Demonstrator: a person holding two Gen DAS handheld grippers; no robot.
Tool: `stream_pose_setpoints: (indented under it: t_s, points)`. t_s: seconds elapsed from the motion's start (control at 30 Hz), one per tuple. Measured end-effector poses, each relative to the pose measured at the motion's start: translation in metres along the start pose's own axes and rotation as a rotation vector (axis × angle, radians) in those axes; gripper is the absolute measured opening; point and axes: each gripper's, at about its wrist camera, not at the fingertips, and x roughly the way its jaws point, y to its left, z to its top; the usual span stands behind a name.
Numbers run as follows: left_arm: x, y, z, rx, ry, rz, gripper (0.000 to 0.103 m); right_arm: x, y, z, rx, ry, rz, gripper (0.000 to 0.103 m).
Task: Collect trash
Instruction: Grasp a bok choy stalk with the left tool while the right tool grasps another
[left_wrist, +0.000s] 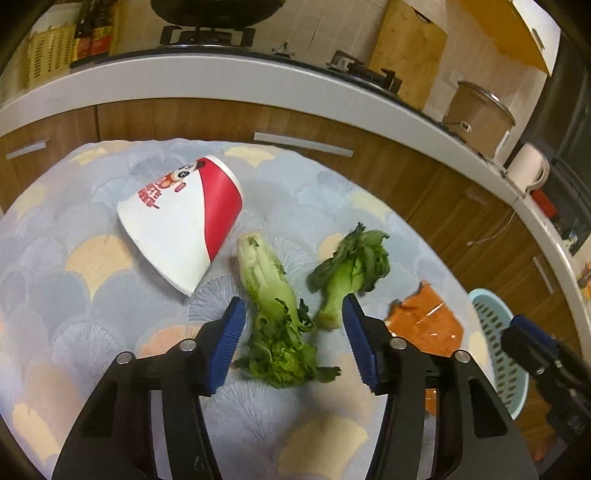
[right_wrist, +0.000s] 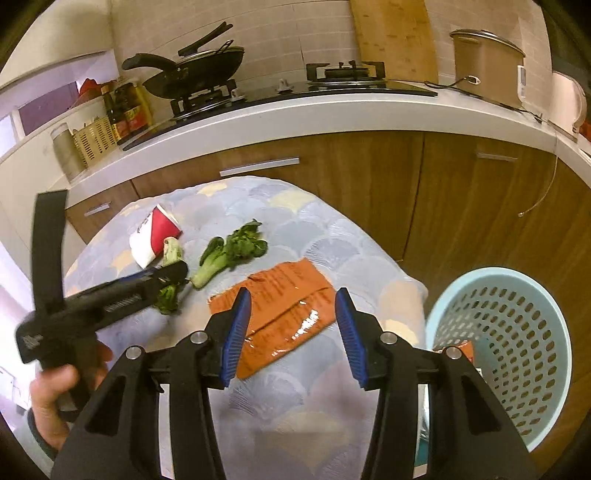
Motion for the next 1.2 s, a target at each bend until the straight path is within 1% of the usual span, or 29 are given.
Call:
stream_pose_setpoints:
  t_s: [0.03, 0.1, 0.13, 0.2, 0.33, 0.43, 0.47, 0.53, 0.6, 0.67, 0.7, 0.73, 0.8, 0.9, 0.97, 1.0, 1.07, 1.1, 1.13, 1.17, 1.2]
  points:
    - [0.002, 0.001, 0.0, 0.003, 0.003, 0.004, 0.043, 0.002, 0.002, 0.001, 0.002, 0.0, 0.002, 0.044]
    - [0.006, 0.001, 0.001, 0.008, 0.007, 0.008, 0.035, 0.006, 0.004, 0.004, 0.009, 0.005, 0.011, 0.044]
    - [0.006, 0.002, 0.001, 0.014, 0.006, 0.015, 0.026, 0.007, 0.005, 0.005, 0.013, 0.008, 0.013, 0.044]
    - [0.003, 0.004, 0.001, 0.021, 0.008, 0.011, 0.023, 0.013, 0.01, 0.01, 0.024, 0.018, 0.032, 0.044]
    - [-0.017, 0.009, -0.009, 0.017, -0.006, -0.037, 0.022, 0.032, 0.024, 0.02, 0.046, 0.053, 0.07, 0.044]
    - [-0.036, 0.016, -0.021, 0.005, -0.023, -0.061, 0.022, 0.057, 0.038, 0.026, 0.065, 0.104, 0.101, 0.044]
    - [-0.043, 0.02, -0.026, -0.001, -0.034, -0.06, 0.022, 0.063, 0.042, 0.026, 0.068, 0.117, 0.105, 0.044]
    - [-0.051, 0.027, -0.032, -0.014, -0.061, -0.052, 0.022, 0.08, 0.051, 0.027, 0.076, 0.143, 0.086, 0.044]
    - [-0.06, 0.035, -0.037, -0.03, -0.105, -0.051, 0.022, 0.093, 0.057, 0.027, 0.089, 0.174, 0.08, 0.044]
    - [-0.064, 0.043, -0.042, -0.048, -0.147, -0.033, 0.022, 0.107, 0.06, 0.025, 0.116, 0.208, 0.077, 0.047]
    - [-0.066, 0.046, -0.043, -0.065, -0.159, -0.025, 0.022, 0.108, 0.062, 0.025, 0.117, 0.19, 0.057, 0.048]
    - [-0.069, 0.048, -0.043, -0.079, -0.179, -0.021, 0.022, 0.109, 0.065, 0.025, 0.113, 0.184, 0.046, 0.053]
    - [-0.073, 0.049, -0.044, -0.092, -0.206, -0.014, 0.022, 0.114, 0.07, 0.027, 0.112, 0.168, 0.021, 0.057]
    - [-0.072, 0.052, -0.042, -0.106, -0.209, -0.016, 0.022, 0.12, 0.082, 0.026, 0.08, 0.127, -0.055, 0.057]
    - [-0.071, 0.055, -0.041, -0.116, -0.206, -0.026, 0.022, 0.123, 0.09, 0.026, 0.038, 0.126, -0.108, 0.057]
    - [-0.07, 0.055, -0.041, -0.117, -0.201, -0.031, 0.022, 0.124, 0.092, 0.026, 0.027, 0.126, -0.125, 0.056]
    - [-0.07, 0.055, -0.041, -0.117, -0.196, -0.034, 0.022, 0.123, 0.094, 0.025, 0.012, 0.119, -0.167, 0.047]
    - [-0.07, 0.055, -0.041, -0.113, -0.197, -0.033, 0.022, 0.122, 0.093, 0.025, 0.012, 0.115, -0.174, 0.039]
    - [-0.07, 0.055, -0.042, -0.11, -0.197, -0.032, 0.022, 0.12, 0.091, 0.024, 0.017, 0.109, -0.155, 0.029]
    - [-0.069, 0.054, -0.041, -0.106, -0.194, -0.03, 0.022, 0.119, 0.091, 0.024, 0.017, 0.108, -0.133, 0.023]
    - [-0.069, 0.053, -0.041, -0.102, -0.194, -0.029, 0.022, 0.117, 0.091, 0.023, 0.014, 0.109, -0.115, 0.021]
